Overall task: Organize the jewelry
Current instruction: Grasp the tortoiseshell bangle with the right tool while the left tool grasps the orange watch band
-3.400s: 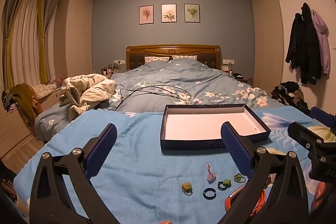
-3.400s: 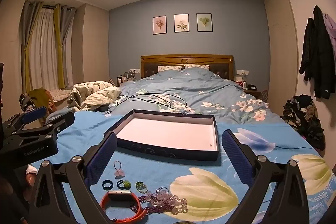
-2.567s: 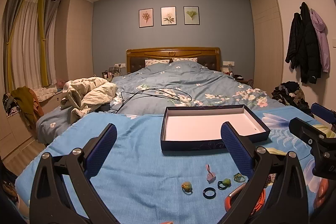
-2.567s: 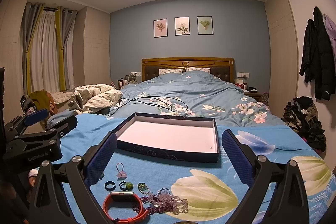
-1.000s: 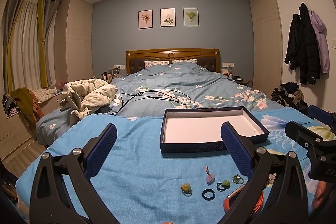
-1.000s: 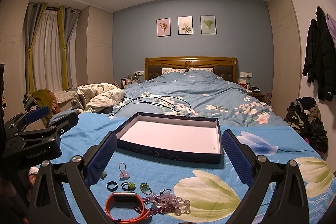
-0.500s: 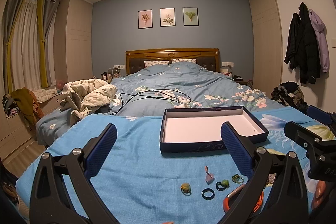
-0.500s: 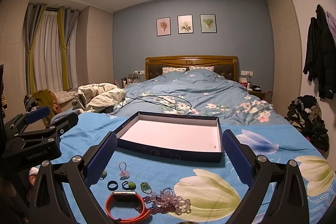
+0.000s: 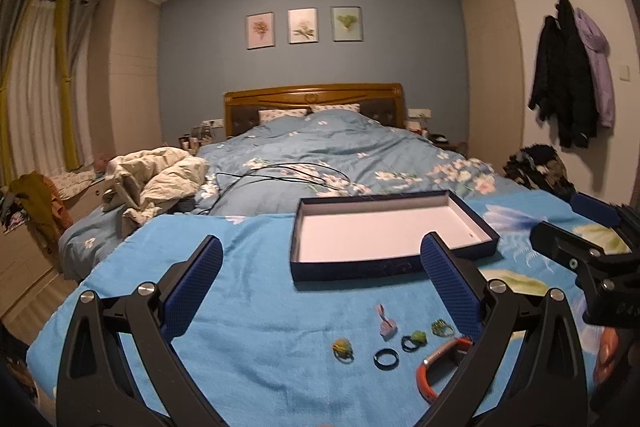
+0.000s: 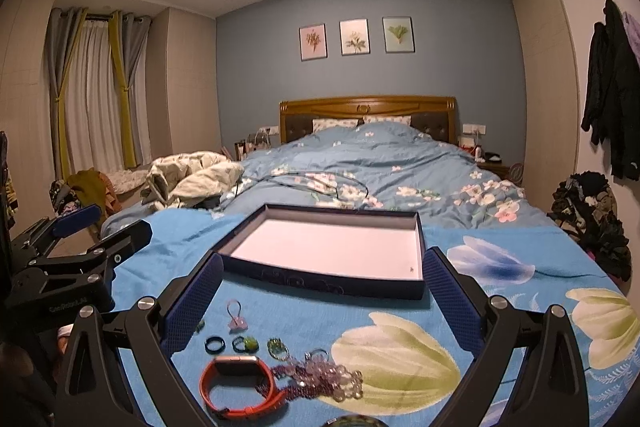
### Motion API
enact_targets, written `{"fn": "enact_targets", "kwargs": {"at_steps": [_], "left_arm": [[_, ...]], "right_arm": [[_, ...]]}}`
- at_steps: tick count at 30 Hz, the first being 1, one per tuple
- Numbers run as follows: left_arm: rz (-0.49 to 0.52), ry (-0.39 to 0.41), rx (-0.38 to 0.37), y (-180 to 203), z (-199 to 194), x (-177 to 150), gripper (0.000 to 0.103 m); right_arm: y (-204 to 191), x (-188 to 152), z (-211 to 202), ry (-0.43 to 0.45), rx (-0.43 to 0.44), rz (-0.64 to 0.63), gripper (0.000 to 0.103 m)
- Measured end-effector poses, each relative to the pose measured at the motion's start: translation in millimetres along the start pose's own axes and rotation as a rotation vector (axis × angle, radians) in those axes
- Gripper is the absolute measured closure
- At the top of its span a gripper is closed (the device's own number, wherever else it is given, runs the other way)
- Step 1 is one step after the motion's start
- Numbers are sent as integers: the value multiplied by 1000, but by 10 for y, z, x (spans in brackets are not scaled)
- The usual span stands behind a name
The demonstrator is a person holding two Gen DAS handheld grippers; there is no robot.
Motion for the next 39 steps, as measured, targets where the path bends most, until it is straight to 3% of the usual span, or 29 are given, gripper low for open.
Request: {"fn": "enact_targets", "kwargs": {"at_steps": [3, 10, 13, 16, 18, 21, 24, 29, 33, 39], "left_arm": [[50, -42, -53, 97, 50, -76, 6], [192, -213, -202, 384, 285, -442, 8], [243, -273, -248, 517, 373, -592, 15], [266, -324, -283, 622, 445, -700, 23], [271, -364, -311, 669, 478, -771, 26], [275, -423, -327, 691, 525, -840, 37], [232, -473, -380, 651, 559, -848, 46], [201, -531, -432, 586, 575, -833, 75], [183, -570, -449, 548, 635, -821, 84], [143, -604, -477, 482, 717, -782, 93]], "right_arm": [[81, -67, 33, -57, 8, 2, 7], [356, -432, 184, -288, -20, -6, 9], [394, -590, 226, -378, -1, -22, 19], [386, -711, 242, -446, 32, -51, 34], [366, -778, 261, -483, 45, -76, 50], [345, -864, 275, -531, 72, -96, 61], [335, -884, 251, -538, 88, -116, 67], [300, -872, 237, -555, 105, -168, 78], [288, -850, 264, -563, 133, -185, 96], [297, -817, 274, -569, 152, -155, 98]]}}
Point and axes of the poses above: each gripper's, at about its wrist camera, not at the fingertips, and z roughly the way its jaws point, y to its right, x to its top, the point moved 2 cm from there along z, roughly the way its jaws point, and after that the axes turned 6 degrees about -y, right-handed, at the moved point
